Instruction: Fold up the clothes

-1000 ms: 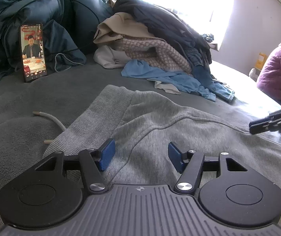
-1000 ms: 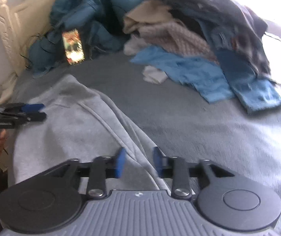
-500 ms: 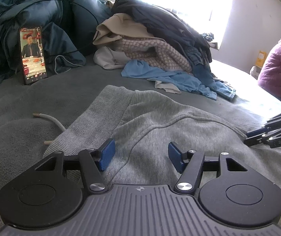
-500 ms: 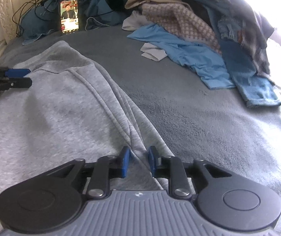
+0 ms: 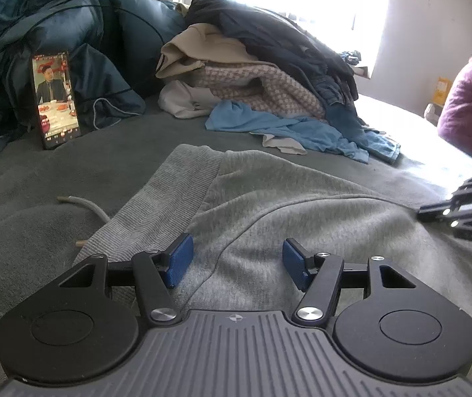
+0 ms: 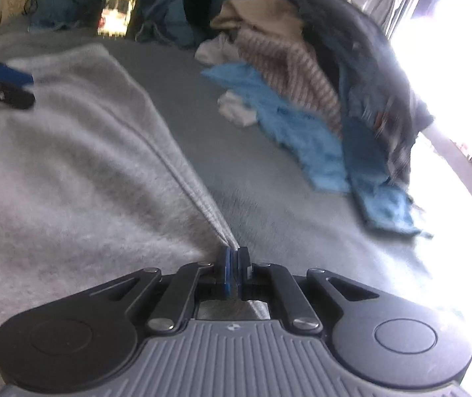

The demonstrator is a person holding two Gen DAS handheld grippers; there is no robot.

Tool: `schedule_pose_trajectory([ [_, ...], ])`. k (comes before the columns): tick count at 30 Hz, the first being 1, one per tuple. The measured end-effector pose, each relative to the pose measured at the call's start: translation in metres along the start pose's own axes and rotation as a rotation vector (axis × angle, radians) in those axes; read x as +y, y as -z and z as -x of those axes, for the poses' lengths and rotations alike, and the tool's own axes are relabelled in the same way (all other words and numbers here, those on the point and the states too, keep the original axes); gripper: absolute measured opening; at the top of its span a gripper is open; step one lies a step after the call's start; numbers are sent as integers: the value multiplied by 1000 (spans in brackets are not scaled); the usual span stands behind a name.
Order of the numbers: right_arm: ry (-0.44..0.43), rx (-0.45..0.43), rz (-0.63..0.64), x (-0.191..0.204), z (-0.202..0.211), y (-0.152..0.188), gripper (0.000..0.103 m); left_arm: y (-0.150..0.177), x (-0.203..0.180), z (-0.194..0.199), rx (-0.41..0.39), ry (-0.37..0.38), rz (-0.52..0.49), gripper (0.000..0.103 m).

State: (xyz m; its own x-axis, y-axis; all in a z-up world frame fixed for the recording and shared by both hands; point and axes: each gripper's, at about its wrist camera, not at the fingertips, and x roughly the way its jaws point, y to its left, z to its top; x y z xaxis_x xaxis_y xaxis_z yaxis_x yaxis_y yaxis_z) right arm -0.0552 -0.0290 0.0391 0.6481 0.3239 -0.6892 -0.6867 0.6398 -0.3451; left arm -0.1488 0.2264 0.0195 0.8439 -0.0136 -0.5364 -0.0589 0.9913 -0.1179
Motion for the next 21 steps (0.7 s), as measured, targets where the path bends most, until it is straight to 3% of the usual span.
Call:
schedule_pose_trajectory([
  [2,5,-15,-26,-4,-3,3,8,1,-4,-1,3,-16,-28,62],
  [3,-5,-17,-76,-13,-1,3,19,1,-5,-1,4,-23,-42,62],
  [4,-30,-22,-150,-25,3,4,23,1,-6,-1,5,-29,-53,62],
  [7,-68,-37,-431,-81,20,13,24,1,-11,-3,10,-45,-83,64],
  [12,-20,-144,-770,-163,97,55,24,-3,-17,-3,22,-64,-101,70],
  [16,32,-260,-846,-186,193,99,25,-8,-24,1,23,-92,-114,70],
  [21,193,-297,-838,-177,289,161,29,-20,-39,17,-17,-140,-105,72],
])
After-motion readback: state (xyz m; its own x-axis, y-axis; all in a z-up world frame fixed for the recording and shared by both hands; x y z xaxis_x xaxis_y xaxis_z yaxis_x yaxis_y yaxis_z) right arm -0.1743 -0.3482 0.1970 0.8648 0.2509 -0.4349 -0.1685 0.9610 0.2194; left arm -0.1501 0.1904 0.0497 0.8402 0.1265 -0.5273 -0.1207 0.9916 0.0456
